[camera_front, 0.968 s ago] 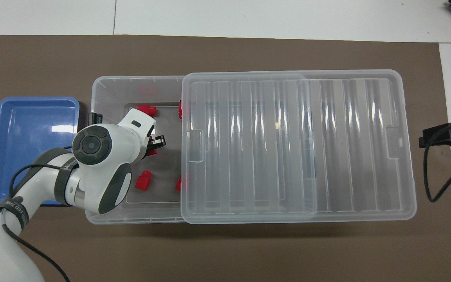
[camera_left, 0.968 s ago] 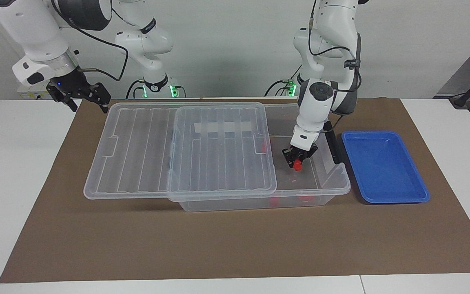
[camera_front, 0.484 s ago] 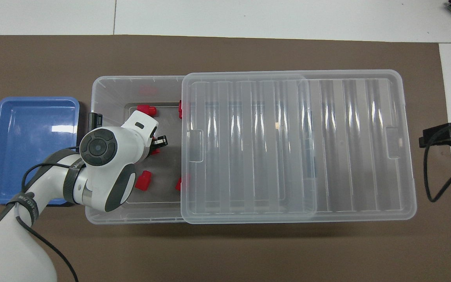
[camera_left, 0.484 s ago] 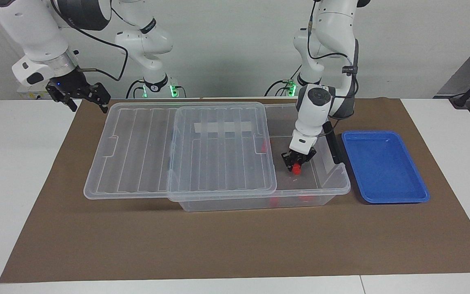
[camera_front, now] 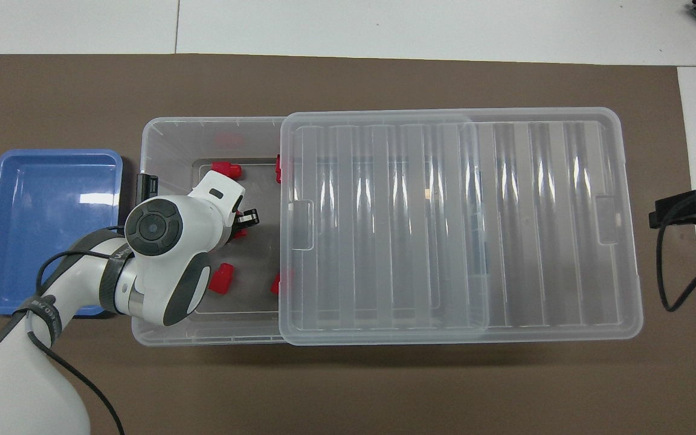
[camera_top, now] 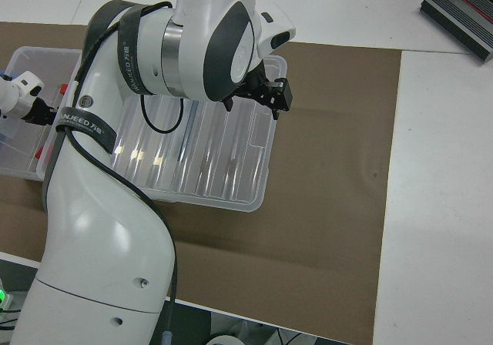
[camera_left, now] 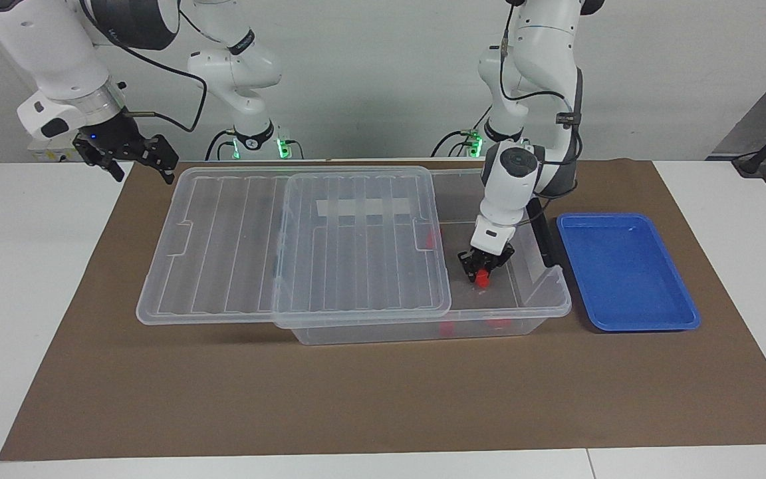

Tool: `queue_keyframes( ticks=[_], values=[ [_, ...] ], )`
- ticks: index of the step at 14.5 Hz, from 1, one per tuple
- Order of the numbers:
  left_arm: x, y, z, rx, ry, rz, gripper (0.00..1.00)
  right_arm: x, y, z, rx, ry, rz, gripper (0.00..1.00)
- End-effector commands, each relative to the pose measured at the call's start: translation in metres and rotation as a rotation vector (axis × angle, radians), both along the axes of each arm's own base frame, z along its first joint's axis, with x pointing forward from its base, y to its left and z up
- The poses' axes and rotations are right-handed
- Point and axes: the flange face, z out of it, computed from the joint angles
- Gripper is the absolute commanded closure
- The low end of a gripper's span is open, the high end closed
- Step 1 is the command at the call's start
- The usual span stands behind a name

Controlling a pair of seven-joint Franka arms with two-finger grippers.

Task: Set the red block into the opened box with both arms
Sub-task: 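Lower the red block into the box and open the left gripper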

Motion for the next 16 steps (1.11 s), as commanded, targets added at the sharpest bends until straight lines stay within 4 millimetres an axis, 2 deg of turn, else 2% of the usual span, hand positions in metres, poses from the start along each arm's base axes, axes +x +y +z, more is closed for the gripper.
queue_keyframes(
  ticks=[1, 8, 11, 16],
  values=[
    [0.0, 0.005, -0.004, 0.01, -0.017, -0.011, 0.0, -0.003, -0.001, 0.001, -0.002, 0.014, 0.003, 0.0],
    [0.001, 0.004, -0.001, 0.011, -0.015, -0.013, 0.0, -0.004, -0.001, 0.0, 0.0, 0.013, 0.003, 0.0],
    [0.001, 0.002, 0.011, 0.015, -0.004, -0.017, 0.0, -0.004, -0.002, 0.0, 0.0, 0.013, 0.002, 0.0],
    [0.002, -0.005, 0.062, 0.034, 0.048, -0.023, 0.0, -0.004, -0.002, -0.002, 0.0, 0.016, 0.002, 0.0]
  ],
)
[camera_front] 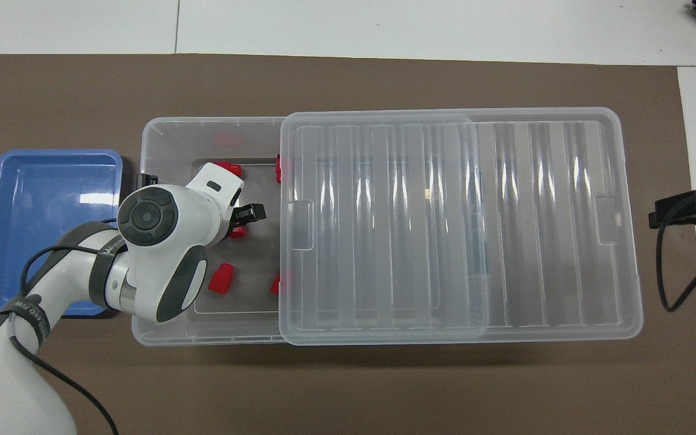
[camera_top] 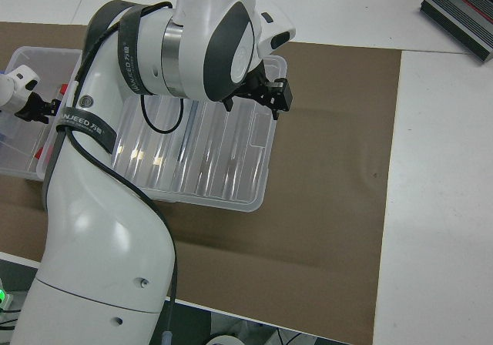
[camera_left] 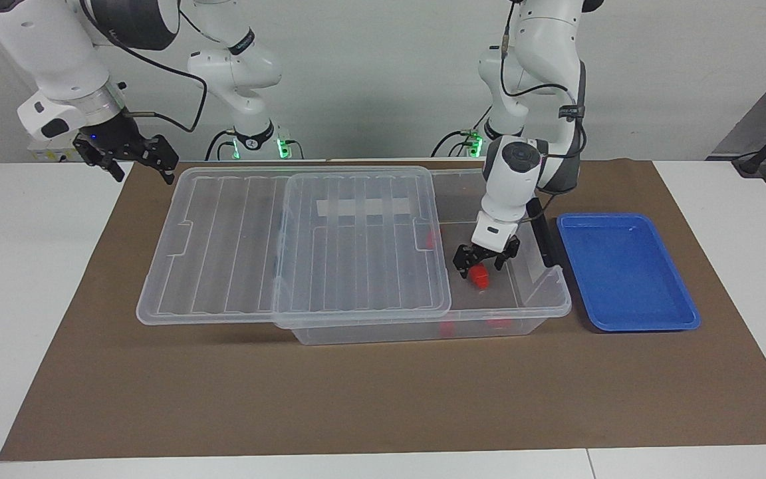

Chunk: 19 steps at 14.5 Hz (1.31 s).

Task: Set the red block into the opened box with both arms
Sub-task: 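Lower the red block into the box and open the left gripper, then withdraw the left gripper back beside the blue tray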

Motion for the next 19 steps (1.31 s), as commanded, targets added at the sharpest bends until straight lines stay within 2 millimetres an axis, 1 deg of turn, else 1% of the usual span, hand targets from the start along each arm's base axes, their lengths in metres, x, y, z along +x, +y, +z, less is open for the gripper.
queue_keyframes(
  ticks=[1, 4, 6, 8, 10, 11, 12, 13, 15, 16, 17, 19],
  values=[
    [-0.005, -0.001, 0.03, 0.021, 0.015, -0.018, 0.0, -0.004, -0.002, -0.002, 0.0, 0.015, 0.002, 0.0],
    [-0.011, 0.003, 0.049, 0.024, 0.027, -0.017, 0.0, -0.004, -0.002, -0.002, 0.0, 0.015, 0.0, 0.0],
    [-0.017, 0.006, 0.067, 0.027, 0.036, -0.018, 0.0, -0.004, -0.002, -0.002, 0.0, 0.015, 0.002, 0.0],
    [-0.017, 0.006, 0.089, 0.039, 0.066, -0.019, 0.0, -0.004, -0.002, -0.002, 0.0, 0.015, 0.002, 0.0],
    [-0.015, 0.006, 0.115, 0.053, 0.088, -0.021, 0.0, -0.004, -0.001, -0.002, 0.0, 0.015, 0.005, 0.0],
    [-0.013, 0.009, 0.129, 0.057, 0.091, -0.033, 0.0, -0.004, -0.001, -0.002, 0.0, 0.015, 0.005, 0.0],
    [-0.013, 0.015, 0.142, 0.059, 0.095, -0.05, 0.0, -0.004, -0.002, -0.002, 0.0, 0.015, 0.003, 0.0],
    [-0.017, 0.025, 0.158, 0.056, 0.087, -0.066, 0.0, -0.004, -0.001, -0.002, 0.0, 0.015, 0.005, 0.0],
    [-0.024, 0.059, 0.19, 0.052, 0.082, -0.07, 0.0, -0.004, -0.001, -0.001, 0.0, 0.013, 0.005, 0.0],
    [-0.03, 0.071, 0.203, 0.055, 0.088, -0.097, 0.0, -0.004, -0.001, -0.001, 0.0, 0.015, 0.006, 0.0],
    [-0.032, 0.086, 0.215, 0.057, 0.094, -0.115, 0.0, -0.004, -0.001, -0.001, 0.002, 0.015, 0.006, 0.0],
    [-0.03, 0.12, 0.237, 0.061, 0.109, -0.136, 0.0, -0.004, 0.0, -0.002, 0.003, 0.016, 0.008, 0.0]
  ],
)
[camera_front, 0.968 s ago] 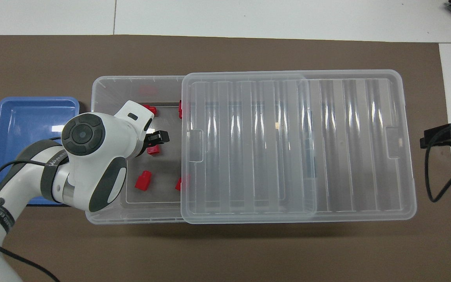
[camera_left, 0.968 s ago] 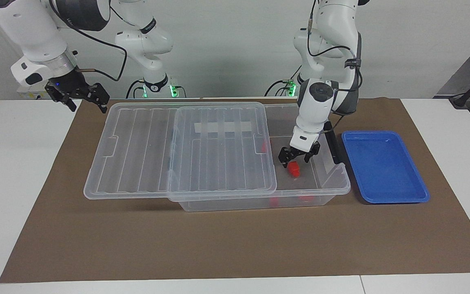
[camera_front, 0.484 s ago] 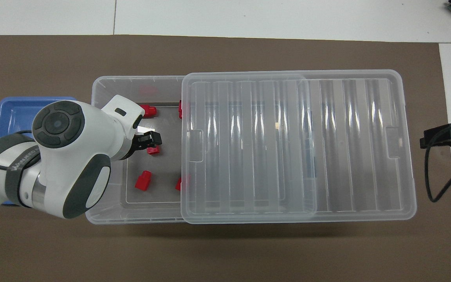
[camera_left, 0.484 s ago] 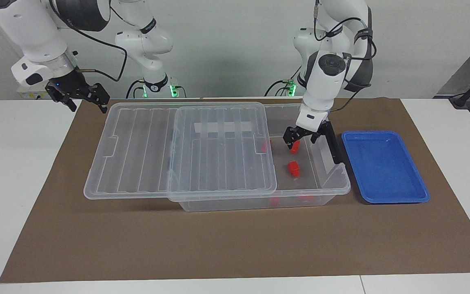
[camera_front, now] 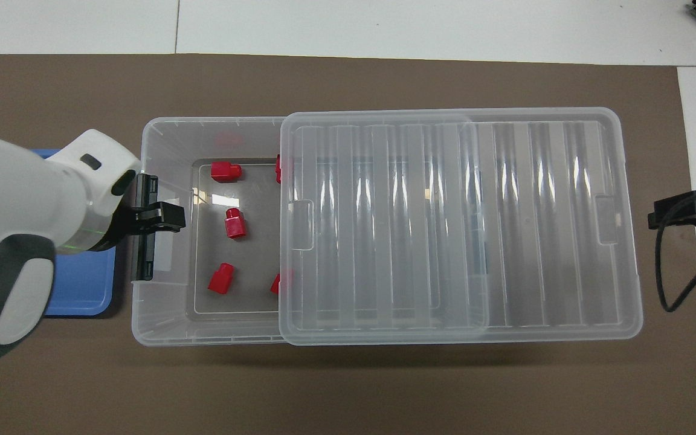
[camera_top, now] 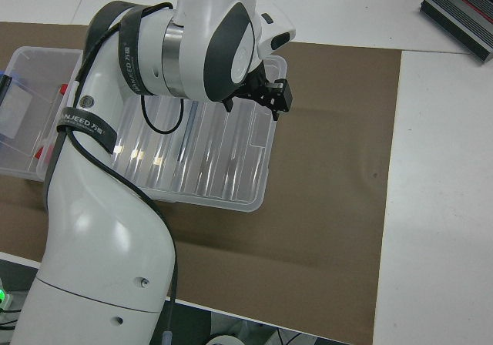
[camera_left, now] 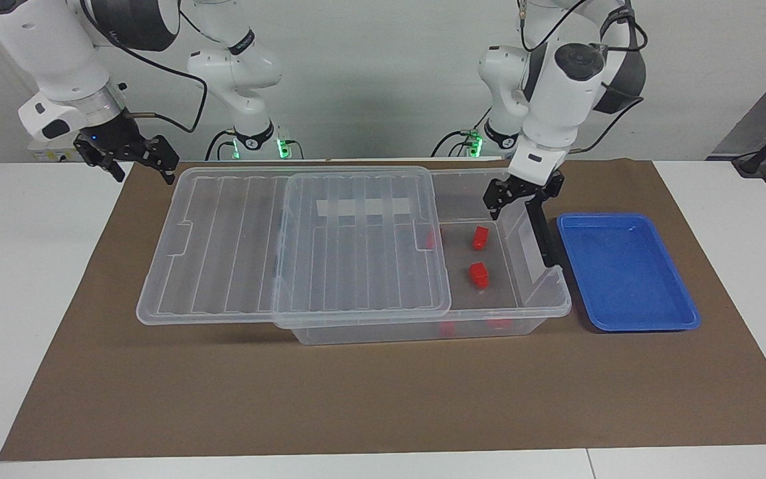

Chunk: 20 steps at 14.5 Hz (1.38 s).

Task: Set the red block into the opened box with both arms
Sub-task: 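Withdraw the left gripper back beside the blue tray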

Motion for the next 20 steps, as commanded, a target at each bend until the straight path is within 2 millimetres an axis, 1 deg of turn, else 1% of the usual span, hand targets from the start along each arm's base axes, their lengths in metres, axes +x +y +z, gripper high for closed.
queue_keyframes(
  ticks=[1, 3, 7, 8, 10, 12, 13, 14, 17, 19, 20],
  values=[
    [-0.002, 0.044, 0.028, 0.021, 0.025, -0.042, 0.0, -0.004, 0.0, 0.0, 0.003, 0.013, 0.007, 0.0],
    [-0.001, 0.073, 0.033, 0.023, 0.041, -0.054, 0.0, -0.004, 0.0, 0.0, 0.005, 0.015, 0.007, 0.0],
    [0.001, 0.148, 0.036, 0.019, 0.036, -0.096, 0.0, -0.004, 0.0, 0.0, 0.008, 0.015, 0.007, 0.0],
    [0.0, 0.164, 0.041, 0.019, 0.028, -0.107, 0.0, -0.004, 0.0, 0.0, 0.008, 0.015, 0.007, 0.0],
    [-0.001, 0.184, 0.042, 0.02, 0.022, -0.127, 0.0, -0.004, 0.0, 0.0, 0.008, 0.015, 0.007, 0.0],
    [-0.001, 0.194, 0.042, 0.021, 0.018, -0.177, 0.0, -0.004, 0.0, 0.0, 0.008, 0.015, 0.007, 0.0],
    [-0.002, 0.208, 0.043, 0.022, 0.01, -0.198, 0.0, -0.004, 0.0, -0.001, 0.008, 0.016, 0.007, 0.0],
    [-0.004, 0.216, 0.042, 0.02, 0.014, -0.199, 0.0, -0.004, 0.0, 0.0, 0.008, 0.013, 0.007, 0.0],
    [-0.004, 0.213, 0.041, 0.021, 0.013, -0.195, 0.0, -0.004, 0.0, 0.0, 0.008, 0.015, 0.007, 0.0],
    [-0.004, 0.196, 0.039, 0.025, 0.003, -0.23, 0.0, -0.004, 0.0, 0.0, 0.009, 0.013, 0.007, 0.0],
    [0.0, 0.184, 0.042, 0.03, -0.006, -0.251, 0.0, -0.004, 0.0, -0.001, 0.008, 0.015, 0.006, 0.0]
  ],
)
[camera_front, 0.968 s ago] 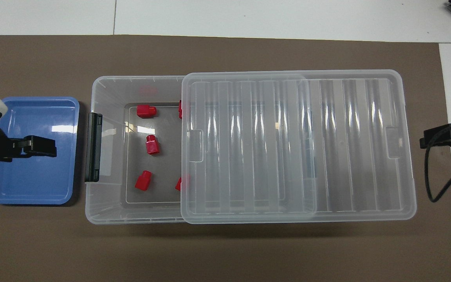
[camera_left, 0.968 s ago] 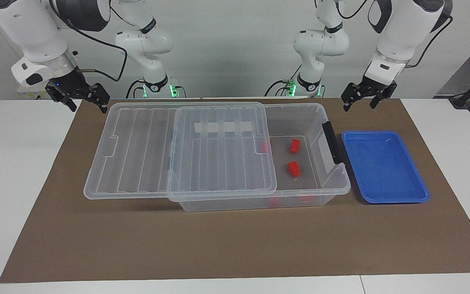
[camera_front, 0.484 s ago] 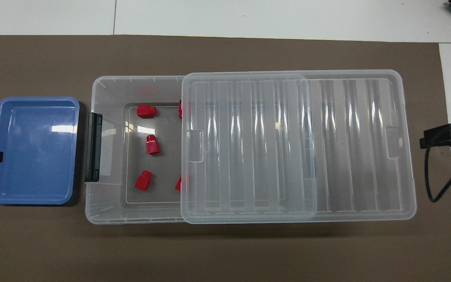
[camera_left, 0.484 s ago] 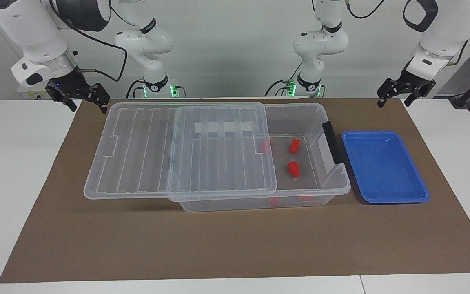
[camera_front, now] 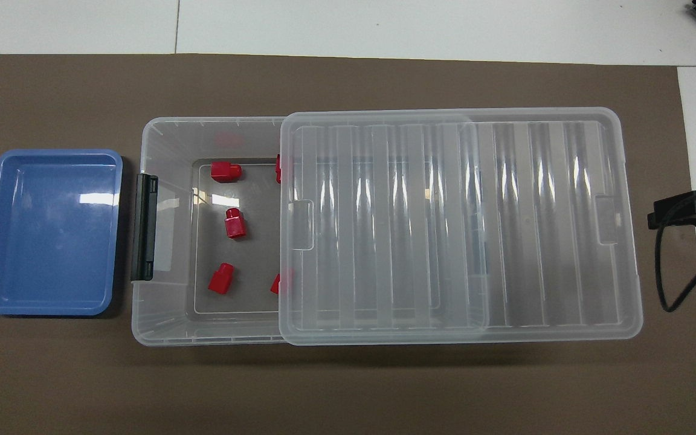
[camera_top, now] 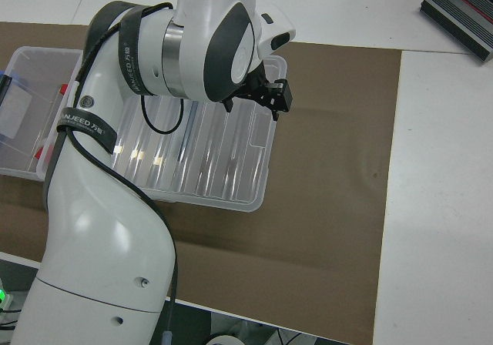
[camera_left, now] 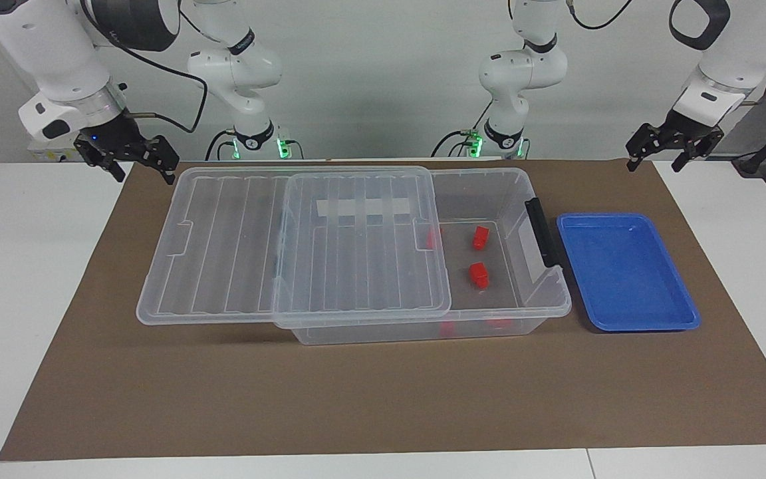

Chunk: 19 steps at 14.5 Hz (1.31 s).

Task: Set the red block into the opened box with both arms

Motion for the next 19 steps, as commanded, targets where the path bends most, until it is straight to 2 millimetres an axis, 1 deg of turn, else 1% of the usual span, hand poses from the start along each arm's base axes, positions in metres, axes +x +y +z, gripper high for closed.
queue_keyframes(
  ticks=[1, 2, 4, 5, 6, 7, 8, 10, 12, 13, 16, 17, 18, 19],
  values=[
    [0.002, -0.022, 0.0, 0.018, -0.024, -0.049, 0.0, -0.004, 0.0, 0.0, 0.007, 0.013, 0.006, 0.0],
    [0.008, -0.027, -0.002, 0.021, -0.062, -0.062, 0.0, -0.004, 0.0, 0.0, 0.009, 0.011, 0.006, 0.0],
    [0.016, -0.04, -0.013, 0.015, -0.015, -0.081, 0.0, -0.004, 0.0, 0.0, 0.009, 0.011, 0.006, 0.0],
    [0.02, -0.04, -0.014, 0.014, -0.004, -0.081, 0.0, -0.003, 0.0, 0.0, 0.007, 0.013, 0.006, 0.0],
    [0.023, -0.043, -0.009, 0.014, 0.019, -0.086, 0.0, -0.003, 0.0, 0.0, 0.009, 0.012, 0.006, 0.0],
    [0.026, -0.052, 0.001, 0.013, 0.052, -0.103, 0.0, -0.004, 0.0, 0.0, 0.009, 0.011, 0.006, 0.0],
    [0.028, -0.05, 0.013, 0.012, 0.078, -0.097, 0.0, -0.003, 0.0, 0.0, 0.009, 0.012, 0.006, 0.0],
    [0.02, -0.061, 0.022, 0.011, 0.095, -0.114, 0.0, -0.004, 0.0, 0.001, 0.009, 0.009, 0.007, 0.0],
    [0.014, -0.058, 0.017, 0.007, 0.107, -0.109, 0.0, -0.003, 0.0, 0.0, 0.009, 0.011, 0.007, 0.0],
    [0.015, -0.061, 0.018, 0.006, 0.109, -0.115, 0.0, -0.003, 0.0, 0.001, 0.009, 0.008, 0.007, 0.0],
    [0.015, -0.052, 0.018, 0.003, 0.106, -0.101, 0.0, -0.003, 0.0, 0.0, 0.01, 0.008, 0.006, 0.0],
    [0.016, -0.042, 0.017, 0.0, 0.103, -0.093, 0.0, -0.003, 0.0, 0.0, 0.01, 0.008, 0.006, 0.0],
    [0.014, -0.028, 0.017, -0.005, 0.108, -0.085, 0.0, -0.003, 0.0, 0.0, 0.01, 0.008, 0.007, 0.0],
    [0.014, -0.023, 0.019, -0.009, 0.103, -0.132, 0.0, -0.003, 0.0, 0.001, 0.01, 0.005, 0.009, 0.0]
  ],
)
